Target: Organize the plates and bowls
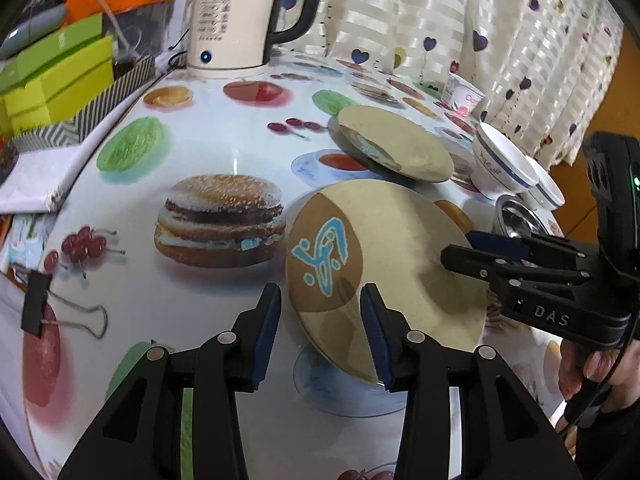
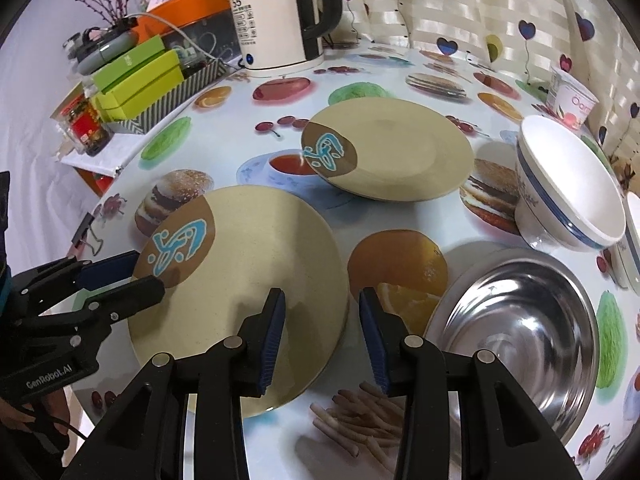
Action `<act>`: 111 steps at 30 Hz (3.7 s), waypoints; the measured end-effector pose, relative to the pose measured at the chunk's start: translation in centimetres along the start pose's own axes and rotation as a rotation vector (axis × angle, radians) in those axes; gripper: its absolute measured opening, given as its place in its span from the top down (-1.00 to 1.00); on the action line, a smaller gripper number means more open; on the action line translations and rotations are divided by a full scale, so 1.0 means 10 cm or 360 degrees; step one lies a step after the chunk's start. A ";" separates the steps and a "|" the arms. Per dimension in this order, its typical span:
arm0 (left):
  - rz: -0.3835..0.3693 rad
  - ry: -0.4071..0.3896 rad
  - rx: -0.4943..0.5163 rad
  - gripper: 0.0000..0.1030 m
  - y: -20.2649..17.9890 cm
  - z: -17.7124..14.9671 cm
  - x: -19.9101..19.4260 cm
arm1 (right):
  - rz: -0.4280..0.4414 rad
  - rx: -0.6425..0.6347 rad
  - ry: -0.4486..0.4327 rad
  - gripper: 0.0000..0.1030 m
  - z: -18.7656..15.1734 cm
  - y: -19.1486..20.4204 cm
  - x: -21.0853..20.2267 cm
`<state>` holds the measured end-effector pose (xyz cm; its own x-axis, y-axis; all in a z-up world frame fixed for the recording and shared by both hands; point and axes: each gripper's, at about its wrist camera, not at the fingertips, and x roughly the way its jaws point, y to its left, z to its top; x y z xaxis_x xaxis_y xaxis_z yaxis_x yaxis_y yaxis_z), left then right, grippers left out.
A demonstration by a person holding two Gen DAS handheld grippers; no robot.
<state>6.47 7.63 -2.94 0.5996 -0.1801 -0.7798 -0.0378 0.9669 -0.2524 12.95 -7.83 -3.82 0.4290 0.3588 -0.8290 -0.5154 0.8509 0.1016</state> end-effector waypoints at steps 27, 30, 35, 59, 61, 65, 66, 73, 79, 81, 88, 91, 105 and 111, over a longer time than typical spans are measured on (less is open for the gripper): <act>0.0005 -0.0022 -0.0015 0.15 0.09 0.03 -0.06 | 0.0047 0.0200 -0.0023 0.01 -0.12 -0.29 -0.13; 0.0011 -0.0046 -0.0015 0.15 0.11 0.06 -0.11 | 0.0027 0.0233 -0.0024 0.00 -0.17 -0.38 -0.18; -0.0011 -0.0091 -0.0025 0.15 0.13 0.14 -0.19 | 0.0053 0.0288 -0.0039 0.00 -0.23 -0.49 -0.27; 0.0015 -0.0224 0.0197 0.15 -0.25 0.53 -0.30 | 0.0198 0.0353 -0.0251 0.00 0.00 -0.43 -0.59; 0.0036 -0.0226 0.0214 0.15 -0.27 0.54 -0.28 | 0.0194 0.0359 -0.0250 0.00 0.00 -0.43 -0.59; 0.0022 -0.0200 0.0215 0.15 -0.26 0.55 -0.24 | 0.0210 0.0369 -0.0243 0.00 0.01 -0.44 -0.57; 0.0023 -0.0196 0.0218 0.15 -0.26 0.56 -0.23 | 0.0217 0.0374 -0.0238 0.00 0.01 -0.45 -0.56; -0.0026 -0.0175 0.0248 0.15 -0.25 0.59 -0.16 | 0.0199 0.0411 -0.0204 -0.01 0.04 -0.47 -0.50; -0.0071 -0.0132 0.0256 0.15 -0.24 0.67 -0.08 | 0.0183 0.0436 -0.0215 -0.01 0.08 -0.52 -0.50; -0.0104 -0.0106 0.0243 0.15 -0.23 0.72 -0.05 | 0.0180 0.0451 -0.0212 -0.01 0.10 -0.53 -0.48; -0.0225 -0.0039 0.0187 0.15 -0.18 1.01 0.07 | 0.0179 0.0583 -0.0221 -0.01 0.22 -0.63 -0.44; -0.0248 -0.0008 0.0183 0.15 -0.16 1.16 0.18 | 0.0174 0.0641 -0.0216 0.00 0.27 -0.68 -0.39; -0.0299 0.0236 0.0132 0.15 -0.07 1.62 0.95 | 0.0084 0.0827 -0.0137 0.00 0.43 -0.83 -0.06; -0.0314 0.0269 0.0104 0.15 -0.02 1.68 1.16 | 0.0030 0.0892 -0.0107 0.00 0.47 -0.88 0.07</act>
<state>26.84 8.39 -2.27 0.4482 -0.3886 -0.8051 0.1218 0.9187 -0.3757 21.33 -13.26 -2.71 0.4791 0.3842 -0.7892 -0.0587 0.9111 0.4079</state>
